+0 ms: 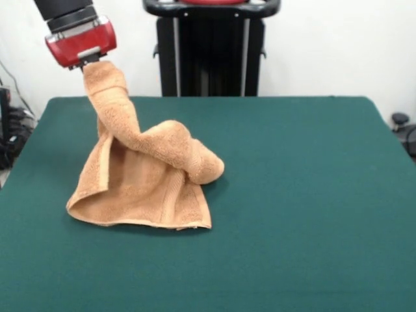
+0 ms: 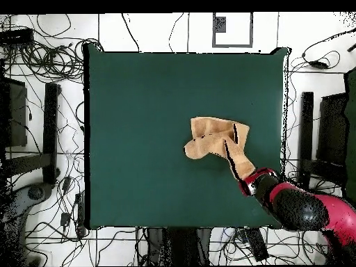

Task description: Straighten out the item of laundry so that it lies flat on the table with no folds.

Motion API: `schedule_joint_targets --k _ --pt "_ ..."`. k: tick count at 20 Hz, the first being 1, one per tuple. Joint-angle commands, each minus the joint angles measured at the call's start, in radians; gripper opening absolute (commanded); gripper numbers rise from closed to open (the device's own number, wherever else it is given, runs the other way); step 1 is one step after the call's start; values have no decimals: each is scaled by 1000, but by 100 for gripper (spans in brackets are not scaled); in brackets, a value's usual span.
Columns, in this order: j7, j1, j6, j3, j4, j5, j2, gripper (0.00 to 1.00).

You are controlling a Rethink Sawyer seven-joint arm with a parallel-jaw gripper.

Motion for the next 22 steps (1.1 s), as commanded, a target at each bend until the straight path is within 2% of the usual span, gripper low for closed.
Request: schedule_joint_targets --k 1,12,22 --pt "-370 23 119 104 -107 -95 96 0" --pt "-593 16 281 125 -263 -121 196 0" --pt "-669 11 338 117 -293 -140 167 0"
